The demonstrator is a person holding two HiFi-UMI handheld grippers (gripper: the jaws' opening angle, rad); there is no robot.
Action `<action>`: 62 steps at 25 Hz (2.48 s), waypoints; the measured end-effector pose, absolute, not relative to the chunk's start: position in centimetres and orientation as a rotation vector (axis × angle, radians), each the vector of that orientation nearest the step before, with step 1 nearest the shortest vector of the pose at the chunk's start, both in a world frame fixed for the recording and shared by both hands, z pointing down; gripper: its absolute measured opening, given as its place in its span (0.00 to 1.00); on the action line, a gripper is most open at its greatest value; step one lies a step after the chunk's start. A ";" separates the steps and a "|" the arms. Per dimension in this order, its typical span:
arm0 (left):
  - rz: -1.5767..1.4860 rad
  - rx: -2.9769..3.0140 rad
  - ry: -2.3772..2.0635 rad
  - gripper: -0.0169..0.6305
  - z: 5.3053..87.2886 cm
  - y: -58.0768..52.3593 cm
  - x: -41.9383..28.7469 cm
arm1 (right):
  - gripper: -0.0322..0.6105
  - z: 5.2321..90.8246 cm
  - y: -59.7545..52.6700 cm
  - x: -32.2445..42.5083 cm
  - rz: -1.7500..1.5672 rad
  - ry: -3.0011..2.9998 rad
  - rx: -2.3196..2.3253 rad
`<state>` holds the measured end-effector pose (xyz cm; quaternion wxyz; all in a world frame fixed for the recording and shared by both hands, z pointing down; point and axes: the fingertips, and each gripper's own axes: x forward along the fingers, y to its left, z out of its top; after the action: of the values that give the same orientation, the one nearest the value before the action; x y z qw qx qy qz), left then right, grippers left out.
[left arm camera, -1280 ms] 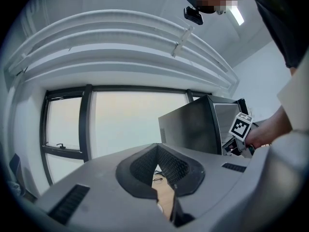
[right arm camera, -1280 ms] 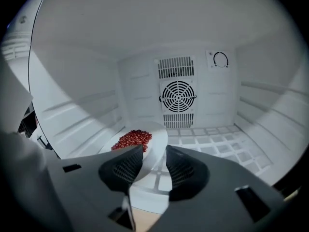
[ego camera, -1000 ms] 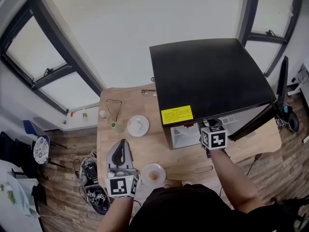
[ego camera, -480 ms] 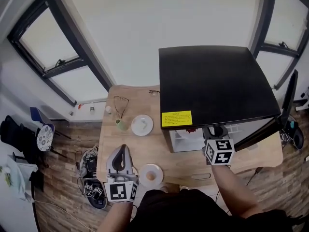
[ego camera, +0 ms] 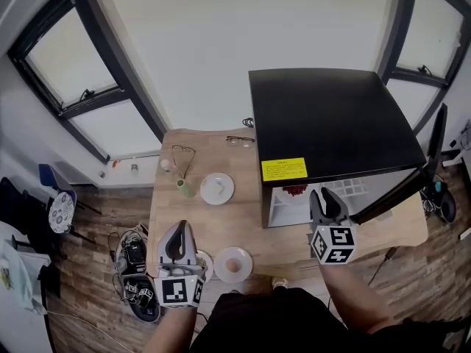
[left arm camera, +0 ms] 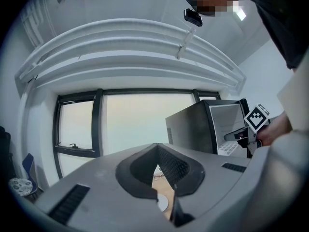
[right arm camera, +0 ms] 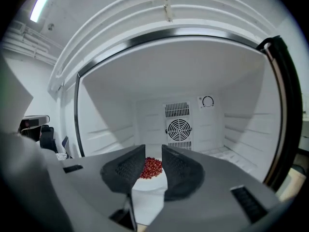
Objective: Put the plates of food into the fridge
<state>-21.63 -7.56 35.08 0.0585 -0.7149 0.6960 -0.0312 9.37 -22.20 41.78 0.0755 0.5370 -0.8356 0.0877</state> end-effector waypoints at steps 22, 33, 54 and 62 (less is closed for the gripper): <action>-0.034 -2.434 1.935 0.03 39.7 -2.2 -26.7 | 0.24 49.9 -7.0 1.9 0.486 -2.424 1.494; -0.058 -2.504 1.856 0.03 40.7 -0.5 -27.6 | 0.24 59.1 1.4 -3.3 0.935 -2.423 1.245; -0.306 -2.432 1.902 0.03 42.4 3.1 -32.7 | 0.37 71.4 3.2 -5.8 1.527 -2.187 1.392; -0.345 -2.417 1.929 0.03 43.0 3.2 -33.6 | 0.37 72.7 2.2 -6.6 1.789 -2.133 1.386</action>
<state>-33.59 3.17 43.04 0.0150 -0.7767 0.6198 -0.1109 -6.62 2.20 72.65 0.0162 0.4456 -0.6858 0.5753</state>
